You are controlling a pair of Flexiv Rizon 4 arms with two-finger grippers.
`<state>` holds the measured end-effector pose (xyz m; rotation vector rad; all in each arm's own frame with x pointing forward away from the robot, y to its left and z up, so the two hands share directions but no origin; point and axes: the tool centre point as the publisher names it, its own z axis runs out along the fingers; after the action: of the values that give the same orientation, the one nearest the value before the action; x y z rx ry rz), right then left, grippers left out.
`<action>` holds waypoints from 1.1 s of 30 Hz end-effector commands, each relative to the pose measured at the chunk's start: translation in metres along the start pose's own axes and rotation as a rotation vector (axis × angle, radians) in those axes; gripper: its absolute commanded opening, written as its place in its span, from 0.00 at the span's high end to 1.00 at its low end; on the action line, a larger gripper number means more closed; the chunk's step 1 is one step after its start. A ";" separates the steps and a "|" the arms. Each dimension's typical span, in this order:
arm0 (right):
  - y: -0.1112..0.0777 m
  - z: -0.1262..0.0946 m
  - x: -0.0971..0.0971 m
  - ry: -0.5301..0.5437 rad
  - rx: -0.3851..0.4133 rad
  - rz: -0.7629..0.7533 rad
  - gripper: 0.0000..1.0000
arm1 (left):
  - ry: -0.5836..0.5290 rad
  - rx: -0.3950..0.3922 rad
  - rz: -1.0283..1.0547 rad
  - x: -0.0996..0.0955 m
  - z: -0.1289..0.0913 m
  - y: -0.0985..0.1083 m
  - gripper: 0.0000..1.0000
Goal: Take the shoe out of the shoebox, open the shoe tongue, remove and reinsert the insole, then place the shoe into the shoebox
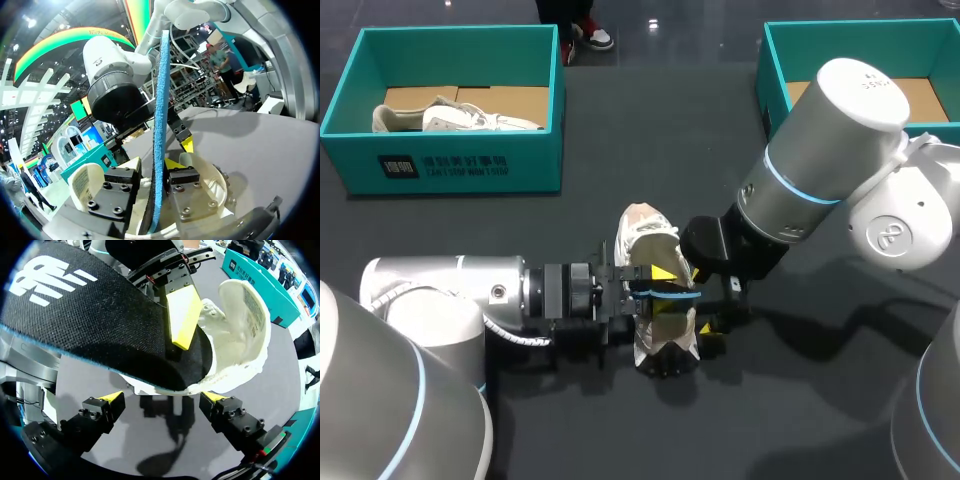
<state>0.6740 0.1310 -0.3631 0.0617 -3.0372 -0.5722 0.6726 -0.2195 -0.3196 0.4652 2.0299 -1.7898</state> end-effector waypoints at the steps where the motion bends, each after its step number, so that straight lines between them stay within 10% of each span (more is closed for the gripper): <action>1: 0.000 0.002 0.001 -0.002 0.000 -0.001 0.00 | 0.015 -0.027 -0.001 0.002 0.003 -0.008 0.76; 6: 0.000 0.002 0.001 -0.002 0.000 -0.001 0.00 | 0.025 -0.039 0.025 0.007 0.008 -0.010 1.00; 33: 0.000 0.002 0.001 -0.002 0.000 -0.001 0.00 | -0.005 -0.137 0.118 0.000 0.007 0.033 1.00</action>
<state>0.6740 0.1311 -0.3631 0.0619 -3.0371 -0.5723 0.6899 -0.2203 -0.3497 0.5291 2.0552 -1.5710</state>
